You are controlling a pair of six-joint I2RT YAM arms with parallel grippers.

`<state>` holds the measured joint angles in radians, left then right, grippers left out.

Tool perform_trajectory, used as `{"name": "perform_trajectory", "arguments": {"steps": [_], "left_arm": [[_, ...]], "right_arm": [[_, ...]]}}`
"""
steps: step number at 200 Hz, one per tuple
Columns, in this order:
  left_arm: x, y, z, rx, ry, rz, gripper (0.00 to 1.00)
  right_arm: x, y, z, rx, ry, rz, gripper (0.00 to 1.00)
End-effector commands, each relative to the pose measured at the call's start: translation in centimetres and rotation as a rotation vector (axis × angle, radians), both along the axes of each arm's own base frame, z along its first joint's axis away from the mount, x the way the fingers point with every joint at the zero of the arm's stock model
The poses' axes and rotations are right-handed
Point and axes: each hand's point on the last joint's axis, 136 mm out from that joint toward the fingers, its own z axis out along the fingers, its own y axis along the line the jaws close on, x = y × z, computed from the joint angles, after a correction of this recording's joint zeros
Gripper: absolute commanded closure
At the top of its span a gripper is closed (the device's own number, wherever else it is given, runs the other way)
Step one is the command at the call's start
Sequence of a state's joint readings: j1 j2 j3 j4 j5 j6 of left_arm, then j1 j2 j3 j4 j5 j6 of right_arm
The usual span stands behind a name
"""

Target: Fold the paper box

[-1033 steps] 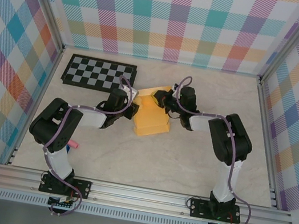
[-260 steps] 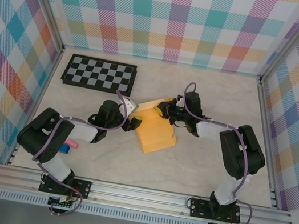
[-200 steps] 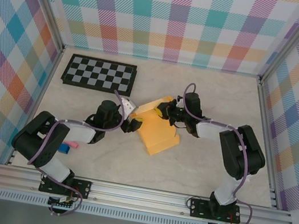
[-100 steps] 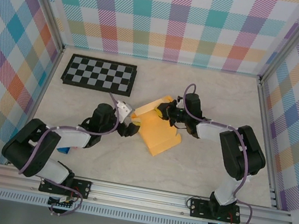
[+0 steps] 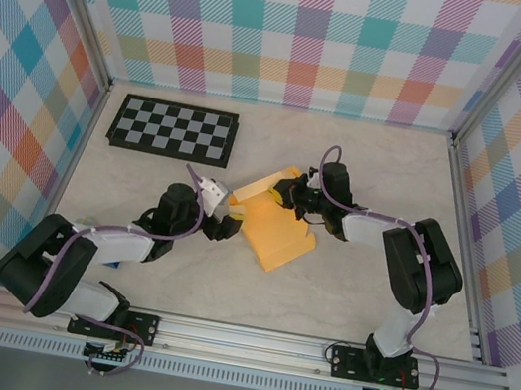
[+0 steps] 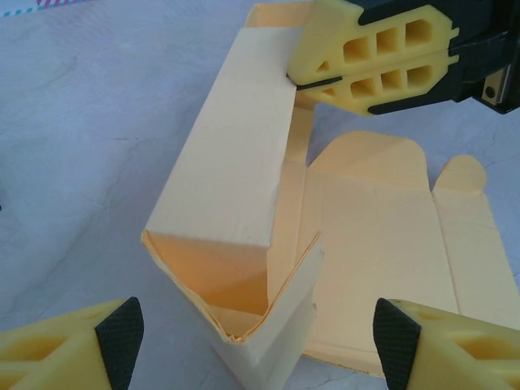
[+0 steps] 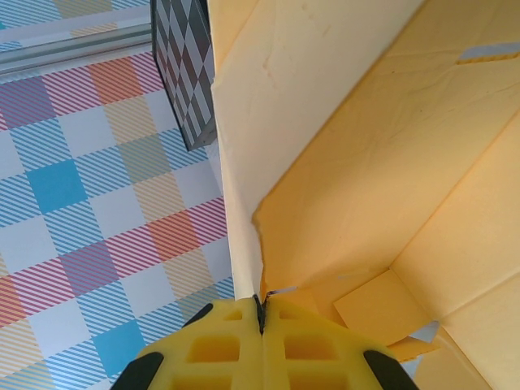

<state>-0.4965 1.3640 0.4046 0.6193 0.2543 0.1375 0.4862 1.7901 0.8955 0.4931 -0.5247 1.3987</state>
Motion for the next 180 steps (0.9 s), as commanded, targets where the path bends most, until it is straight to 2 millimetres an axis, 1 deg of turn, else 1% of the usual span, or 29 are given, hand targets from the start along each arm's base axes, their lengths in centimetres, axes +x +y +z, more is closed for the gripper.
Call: {"name": "perform_trajectory", "arguments": {"steps": [1, 18, 38, 62, 83, 91, 100, 121, 147, 163, 180], "left_arm": [[-0.6, 0.1, -0.3, -0.004, 0.002, 0.018, 0.24], [-1.2, 0.3, -0.3, -0.006, 0.000, 0.027, 0.25], [-1.2, 0.5, -0.6, 0.006, 0.019, 0.062, 0.27], [0.0, 1.0, -0.6, 0.009, 0.017, 0.169, 0.28], [0.5, 0.2, -1.1, 0.024, 0.018, 0.172, 0.29], [0.8, -0.1, -1.3, 0.022, 0.019, 0.173, 0.33], [1.1, -0.4, -1.4, 0.011, 0.015, 0.177, 0.34], [1.7, -1.6, -1.5, -0.001, 0.014, 0.153, 0.46], [2.0, -2.5, -1.4, -0.014, 0.011, 0.136, 0.59], [2.0, -3.2, -1.0, -0.029, 0.006, 0.113, 0.64], [2.0, -3.6, -0.7, -0.035, 0.001, 0.103, 0.65]], "right_arm": [[-0.7, 0.1, 0.3, -0.001, -0.010, 0.014, 1.00], [-0.7, 0.0, 0.4, -0.002, -0.013, 0.015, 1.00], [-0.6, 0.1, 0.4, -0.001, -0.012, 0.015, 1.00], [-0.6, 0.1, 0.4, 0.000, -0.013, 0.016, 1.00], [-0.6, 0.1, 0.6, 0.001, -0.014, 0.014, 1.00], [-0.7, 0.0, 0.6, 0.000, -0.016, 0.013, 1.00], [-0.7, -0.1, 0.7, -0.003, -0.018, 0.013, 1.00], [-1.0, -0.1, 0.6, -0.007, -0.014, 0.015, 1.00], [-1.2, -0.2, 0.6, -0.008, -0.014, 0.016, 1.00], [-1.2, -0.2, 0.4, -0.012, -0.010, 0.016, 1.00], [-1.2, -0.2, 0.4, -0.009, -0.010, 0.017, 1.00]]}}
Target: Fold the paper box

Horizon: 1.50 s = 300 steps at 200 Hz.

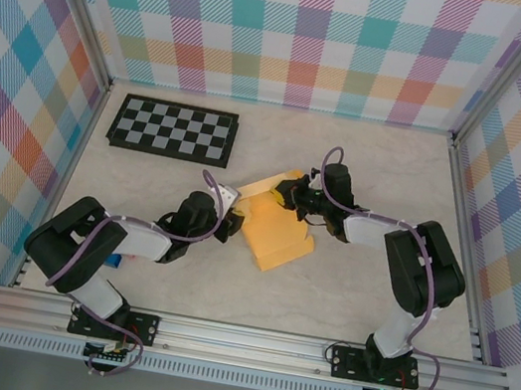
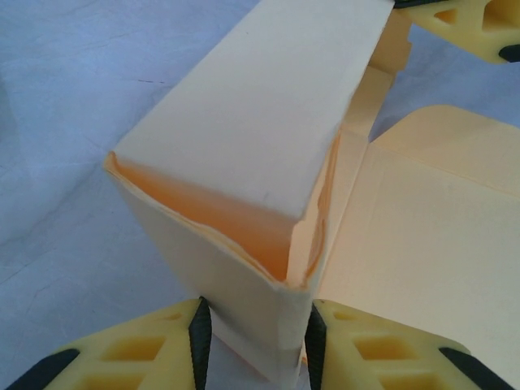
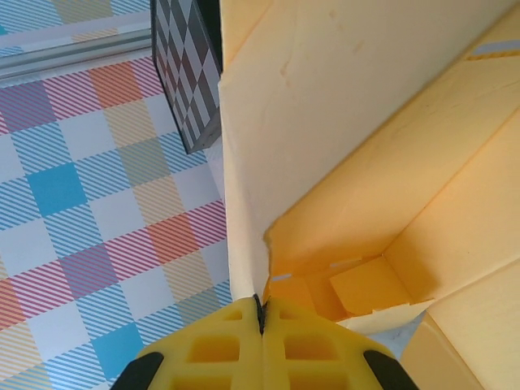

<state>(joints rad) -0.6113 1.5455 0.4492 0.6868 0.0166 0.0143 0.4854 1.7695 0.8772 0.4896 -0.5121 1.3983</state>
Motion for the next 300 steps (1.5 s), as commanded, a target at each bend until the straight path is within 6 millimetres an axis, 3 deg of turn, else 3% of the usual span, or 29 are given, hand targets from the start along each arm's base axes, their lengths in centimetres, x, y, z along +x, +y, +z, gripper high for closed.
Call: {"name": "perform_trajectory", "arguments": {"steps": [1, 90, 149, 202, 256, 300], "left_arm": [[0.7, -2.4, 3.0, -0.073, -0.080, -0.048, 0.65], [2.7, -2.6, 2.5, -0.073, -0.068, 0.031, 0.58], [4.5, -2.8, 2.3, -0.065, -0.064, 0.085, 0.60], [4.9, -2.5, 1.9, -0.018, -0.045, 0.104, 0.70], [5.3, -2.2, 1.1, 0.022, -0.029, 0.121, 0.74], [5.5, -2.3, 1.0, 0.048, -0.033, 0.117, 0.78]], "right_arm": [[-1.0, 0.2, 0.3, -0.003, -0.007, 0.029, 1.00], [-1.3, 1.1, 0.2, -0.001, -0.008, 0.051, 1.00], [-1.7, 1.5, 0.2, -0.006, -0.009, 0.059, 1.00], [-2.1, 1.5, 0.7, -0.026, -0.014, 0.051, 1.00], [-2.0, 0.1, 2.7, -0.083, -0.082, 0.020, 0.98], [-0.9, -4.5, 5.2, -0.241, -0.164, 0.004, 0.85]]}}
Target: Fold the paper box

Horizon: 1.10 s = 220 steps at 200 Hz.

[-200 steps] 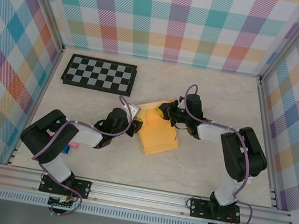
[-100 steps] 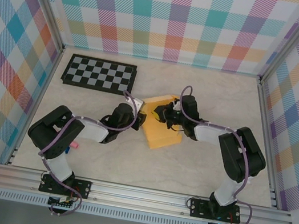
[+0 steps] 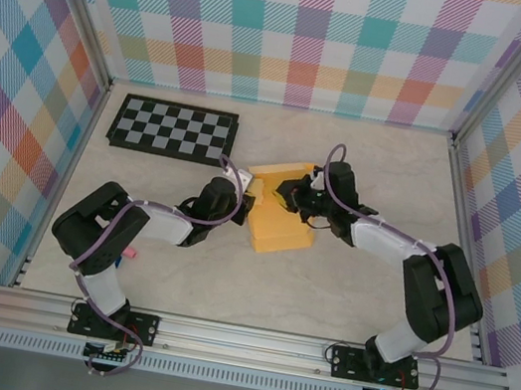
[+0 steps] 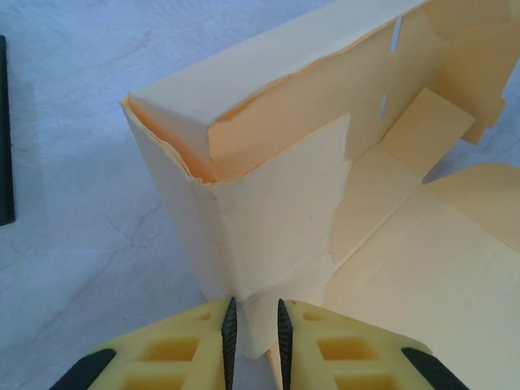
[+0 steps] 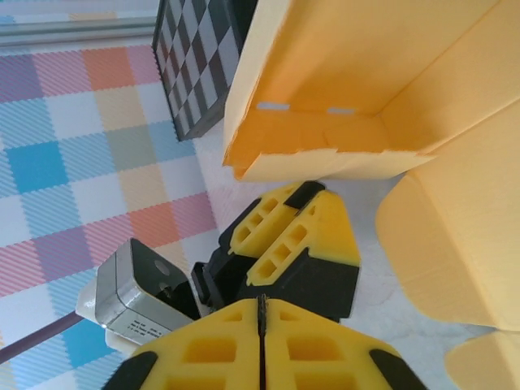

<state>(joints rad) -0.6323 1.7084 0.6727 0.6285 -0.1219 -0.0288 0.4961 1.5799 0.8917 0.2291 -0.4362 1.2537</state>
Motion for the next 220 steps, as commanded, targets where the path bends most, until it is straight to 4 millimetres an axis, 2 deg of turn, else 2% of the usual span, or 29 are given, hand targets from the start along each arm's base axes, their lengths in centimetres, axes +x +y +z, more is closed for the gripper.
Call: {"name": "perform_trajectory", "arguments": {"steps": [1, 9, 50, 61, 72, 98, 105, 119, 130, 148, 178, 198, 220], "left_arm": [[0.3, -0.4, 0.1, 0.030, -0.011, -0.004, 0.78], [0.4, -0.3, 0.1, 0.033, -0.011, 0.002, 0.78], [0.4, -0.8, 0.3, 0.030, 0.016, -0.031, 0.79], [0.5, -1.0, 0.6, 0.020, 0.023, -0.038, 0.80], [0.6, -1.0, 0.8, 0.016, 0.026, -0.044, 0.80], [0.7, -1.6, 0.8, -0.005, 0.023, -0.073, 0.76], [0.6, -1.7, 1.0, -0.017, 0.014, -0.084, 0.68], [0.4, -1.7, 1.4, -0.045, -0.010, -0.092, 0.43], [0.2, -1.6, 1.9, -0.068, -0.033, -0.110, 0.34], [0.0, -1.4, 2.3, -0.094, -0.050, -0.130, 0.33], [-0.1, -0.2, 4.0, -0.168, -0.077, -0.130, 0.33], [-0.2, 1.6, 6.1, -0.214, -0.107, -0.081, 0.32], [0.1, 4.0, 8.3, -0.240, -0.138, -0.023, 0.28]], "right_arm": [[1.0, -3.0, 1.9, -0.130, -0.082, -0.002, 0.84], [1.5, -4.4, 2.4, -0.189, -0.096, -0.006, 0.80], [4.8, -12.5, 5.8, -0.530, -0.245, 0.010, 0.75], [5.4, -13.3, 6.2, -0.572, -0.310, 0.064, 0.72], [5.8, -14.0, 5.6, -0.633, -0.337, 0.124, 0.70], [6.5, -13.8, 3.4, -0.645, -0.498, 0.269, 0.62], [6.7, -13.9, 3.0, -0.657, -0.554, 0.282, 0.61], [7.1, -14.6, 2.6, -0.688, -0.636, 0.290, 0.59], [7.8, -15.7, 2.5, -0.724, -0.649, 0.273, 0.58], [8.9, -16.8, 2.3, -0.752, -0.630, 0.302, 0.58], [10.4, -16.0, 3.3, -0.756, -0.654, 0.399, 0.59], [11.2, -15.9, 3.3, -0.751, -0.653, 0.413, 0.58], [11.7, -14.5, 3.0, -0.683, -0.685, 0.461, 0.58]]}}
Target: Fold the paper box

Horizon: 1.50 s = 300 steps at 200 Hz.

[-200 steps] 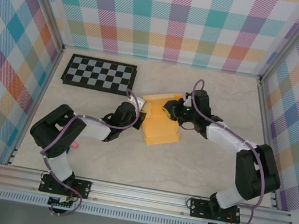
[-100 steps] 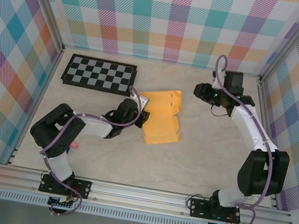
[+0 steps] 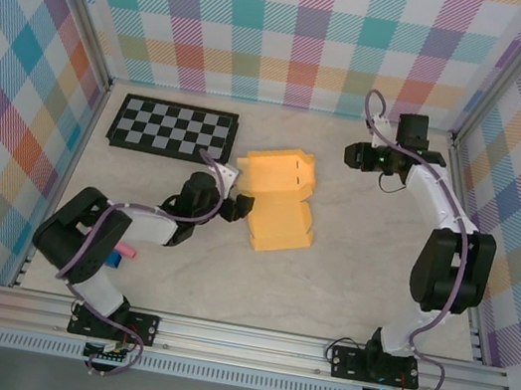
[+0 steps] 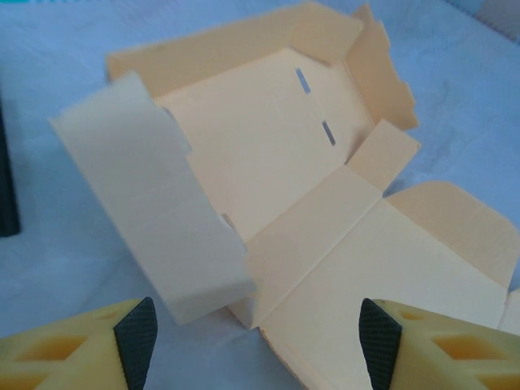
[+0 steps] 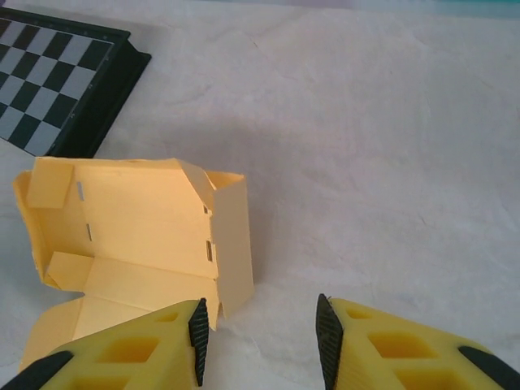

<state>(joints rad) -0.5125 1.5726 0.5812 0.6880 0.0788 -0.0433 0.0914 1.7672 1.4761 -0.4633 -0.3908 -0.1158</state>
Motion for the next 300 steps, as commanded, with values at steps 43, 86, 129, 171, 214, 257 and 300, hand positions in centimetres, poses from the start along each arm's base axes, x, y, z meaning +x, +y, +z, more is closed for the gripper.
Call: {"name": "perform_trajectory", "arguments": {"steps": [43, 86, 129, 171, 214, 257, 300], "left_arm": [[0.9, 4.6, 5.2, -0.132, -0.051, 0.091, 0.27], [1.2, 7.0, 5.0, -0.162, 0.016, 0.197, 0.27], [0.5, 8.2, 4.7, -0.181, 0.063, 0.242, 0.23], [0.0, 8.9, 3.8, -0.201, 0.118, 0.281, 0.00], [0.2, 8.0, 2.7, -0.217, 0.243, 0.225, 0.00], [0.0, 7.3, 2.1, -0.208, 0.282, 0.186, 0.08], [-0.1, 7.5, 1.6, -0.190, 0.284, 0.193, 0.08]], "right_arm": [[0.0, 7.9, 1.0, -0.174, -0.355, 0.467, 0.57], [0.7, 13.6, 0.9, -0.452, -0.833, 0.886, 0.53], [2.4, 15.7, -0.6, -0.514, -0.775, 1.091, 0.52], [2.0, 16.8, -2.9, -0.489, -0.715, 1.198, 0.46], [3.8, 19.0, -7.8, -0.588, -0.661, 1.197, 0.45], [4.9, 21.0, -10.0, -0.637, -0.648, 1.195, 0.50], [4.2, 20.7, -9.9, -0.651, -0.624, 1.204, 0.71]]}}
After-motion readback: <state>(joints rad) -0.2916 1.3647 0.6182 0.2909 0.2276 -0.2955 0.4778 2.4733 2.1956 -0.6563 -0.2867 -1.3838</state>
